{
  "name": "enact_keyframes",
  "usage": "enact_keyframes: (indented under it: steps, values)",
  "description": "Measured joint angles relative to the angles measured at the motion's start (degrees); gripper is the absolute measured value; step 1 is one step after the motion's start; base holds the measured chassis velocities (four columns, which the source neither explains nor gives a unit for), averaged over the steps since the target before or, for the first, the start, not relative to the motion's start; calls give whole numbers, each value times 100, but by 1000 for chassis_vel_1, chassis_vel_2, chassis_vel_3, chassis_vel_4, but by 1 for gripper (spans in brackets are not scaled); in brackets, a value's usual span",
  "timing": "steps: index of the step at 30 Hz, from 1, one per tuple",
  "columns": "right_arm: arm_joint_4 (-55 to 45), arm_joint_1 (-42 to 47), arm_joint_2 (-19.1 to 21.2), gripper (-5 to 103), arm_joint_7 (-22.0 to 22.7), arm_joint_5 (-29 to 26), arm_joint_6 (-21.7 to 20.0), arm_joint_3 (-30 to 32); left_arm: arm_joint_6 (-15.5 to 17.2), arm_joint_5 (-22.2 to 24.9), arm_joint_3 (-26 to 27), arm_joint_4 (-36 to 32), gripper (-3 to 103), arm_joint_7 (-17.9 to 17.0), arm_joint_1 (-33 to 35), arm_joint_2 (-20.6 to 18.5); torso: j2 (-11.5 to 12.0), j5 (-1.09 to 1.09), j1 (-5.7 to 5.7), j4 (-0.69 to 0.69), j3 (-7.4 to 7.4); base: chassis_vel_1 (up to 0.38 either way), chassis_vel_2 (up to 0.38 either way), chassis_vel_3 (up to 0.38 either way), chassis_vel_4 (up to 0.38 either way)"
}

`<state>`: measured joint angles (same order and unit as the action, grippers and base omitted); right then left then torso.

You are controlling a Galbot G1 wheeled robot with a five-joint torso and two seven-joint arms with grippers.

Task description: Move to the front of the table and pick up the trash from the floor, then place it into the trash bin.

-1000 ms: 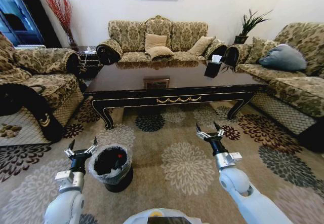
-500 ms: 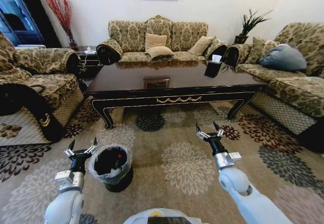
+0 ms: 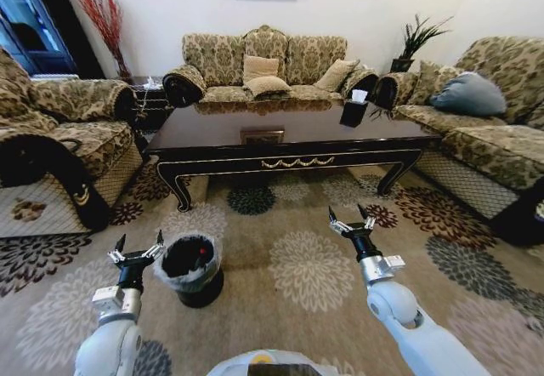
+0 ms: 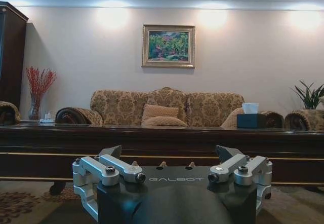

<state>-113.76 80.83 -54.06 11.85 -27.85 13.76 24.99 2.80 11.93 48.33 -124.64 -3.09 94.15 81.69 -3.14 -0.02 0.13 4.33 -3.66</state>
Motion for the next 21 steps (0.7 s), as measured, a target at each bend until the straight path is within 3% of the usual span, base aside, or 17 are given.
enact_keyframes:
  steps: [21]
  values:
    - [5, -2, -1, 100, 0, 1, 3, -4, 1, 0, 1, 1, 100, -4, 1, 0, 0, 0, -2, -1, 1, 310, -311, -314, 305]
